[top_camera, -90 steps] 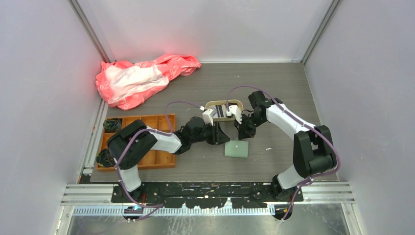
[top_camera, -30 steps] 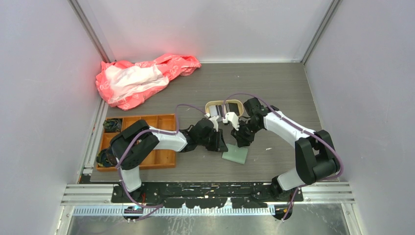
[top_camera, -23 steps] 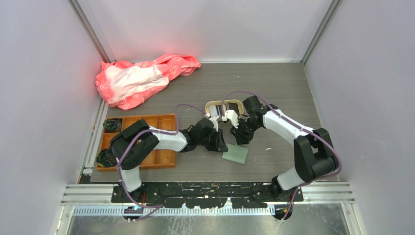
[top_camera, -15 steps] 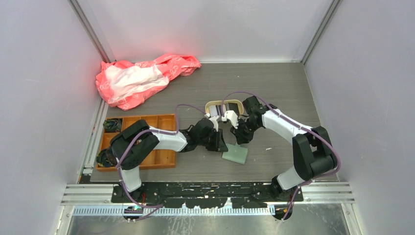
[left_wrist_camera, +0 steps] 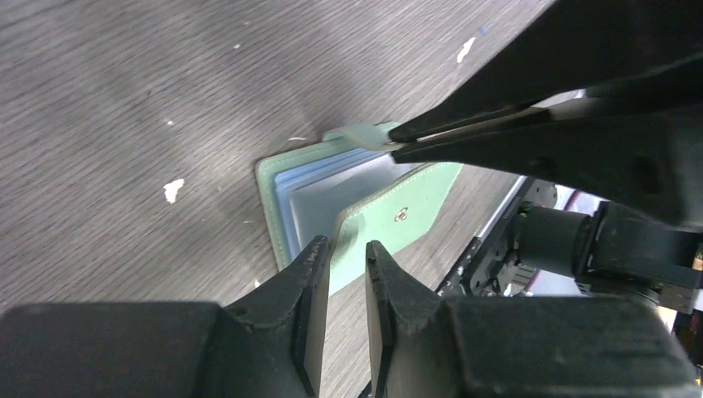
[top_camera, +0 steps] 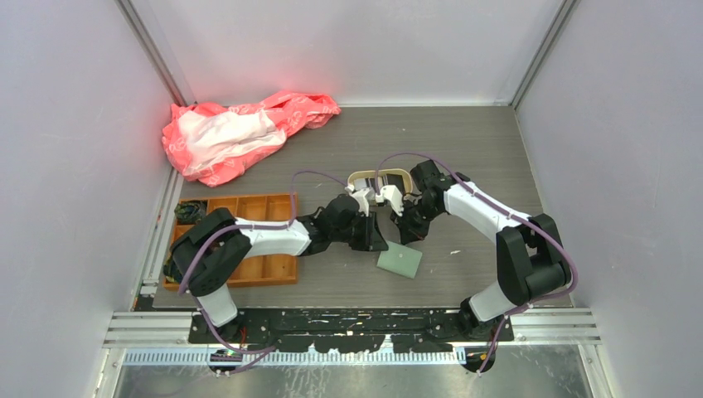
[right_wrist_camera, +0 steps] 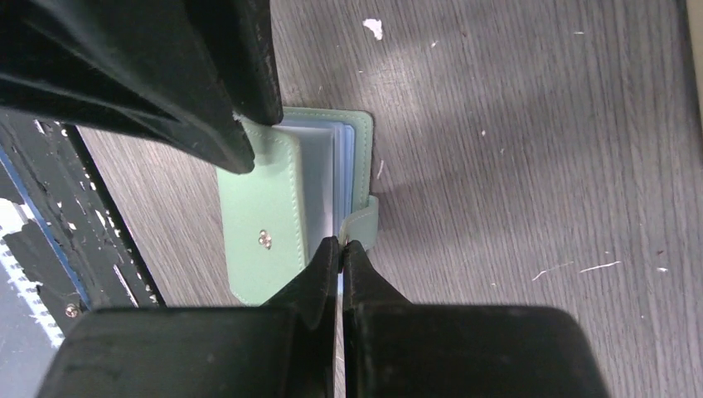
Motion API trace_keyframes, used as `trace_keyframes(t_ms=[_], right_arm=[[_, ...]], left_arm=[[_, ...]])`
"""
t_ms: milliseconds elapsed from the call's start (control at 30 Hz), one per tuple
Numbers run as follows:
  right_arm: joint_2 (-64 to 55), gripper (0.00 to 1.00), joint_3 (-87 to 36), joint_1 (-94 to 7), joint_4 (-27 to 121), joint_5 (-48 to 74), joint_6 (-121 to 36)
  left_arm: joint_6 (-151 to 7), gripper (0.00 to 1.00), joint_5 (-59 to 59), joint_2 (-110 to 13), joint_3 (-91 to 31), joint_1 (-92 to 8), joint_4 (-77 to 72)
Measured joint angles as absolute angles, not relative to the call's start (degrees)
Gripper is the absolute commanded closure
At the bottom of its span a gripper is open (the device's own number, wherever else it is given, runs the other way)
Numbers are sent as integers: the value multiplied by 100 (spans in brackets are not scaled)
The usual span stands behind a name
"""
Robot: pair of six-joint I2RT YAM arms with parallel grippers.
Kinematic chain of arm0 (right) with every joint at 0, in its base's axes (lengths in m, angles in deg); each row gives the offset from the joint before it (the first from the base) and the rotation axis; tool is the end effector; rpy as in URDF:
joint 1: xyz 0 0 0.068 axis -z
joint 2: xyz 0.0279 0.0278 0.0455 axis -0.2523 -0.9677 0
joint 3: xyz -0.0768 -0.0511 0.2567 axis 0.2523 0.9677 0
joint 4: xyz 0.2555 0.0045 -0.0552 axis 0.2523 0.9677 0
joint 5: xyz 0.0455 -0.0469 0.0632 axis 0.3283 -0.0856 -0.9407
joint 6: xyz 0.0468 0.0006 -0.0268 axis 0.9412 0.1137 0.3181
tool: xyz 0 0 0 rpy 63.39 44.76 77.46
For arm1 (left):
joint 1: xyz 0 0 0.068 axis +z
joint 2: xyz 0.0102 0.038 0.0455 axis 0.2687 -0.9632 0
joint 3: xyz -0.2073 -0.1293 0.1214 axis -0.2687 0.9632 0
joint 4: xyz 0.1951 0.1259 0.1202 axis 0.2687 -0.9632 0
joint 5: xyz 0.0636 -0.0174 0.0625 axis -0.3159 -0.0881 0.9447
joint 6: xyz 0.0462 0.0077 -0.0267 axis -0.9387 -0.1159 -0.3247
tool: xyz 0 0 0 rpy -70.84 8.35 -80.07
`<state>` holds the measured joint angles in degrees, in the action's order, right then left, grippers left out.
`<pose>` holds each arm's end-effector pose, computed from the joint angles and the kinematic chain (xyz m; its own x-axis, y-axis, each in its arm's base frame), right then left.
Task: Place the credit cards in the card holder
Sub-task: Close the card holder at the center of the board.
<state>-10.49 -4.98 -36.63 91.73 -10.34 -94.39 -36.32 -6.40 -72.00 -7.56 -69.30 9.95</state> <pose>0.2423 0.1176 0.1964 -0.3354 -0.7941 -0.5068 -0.9419 0.2727 0.1961 0.2033 -0.2919 0.1630 -0.8966 0.0122 -0.4427 0.3542 0.6199 -0.7002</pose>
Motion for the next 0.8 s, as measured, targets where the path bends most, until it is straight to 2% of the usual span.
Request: trace_keyframes(t_ms=[233,400,567,800], right_arm=[[-1005,99,-369,-3661,9140,-1104,-9365],[-992,99,-268,-3663,9014,-999,-9207],[-992,99,-260,-3663,8907,-945,-9057],[-992,99,-260,-3663,8872,-945,-8956]], left_arm=[[-3484,79,-701,-7102,-776,-7002,990],[-3488,70,-546,-7102,-780,-7037,783],[-3512,67,-327,-6916,-778,-7035,464],[-3510,76,-563,-6840,-795,-7063,654]])
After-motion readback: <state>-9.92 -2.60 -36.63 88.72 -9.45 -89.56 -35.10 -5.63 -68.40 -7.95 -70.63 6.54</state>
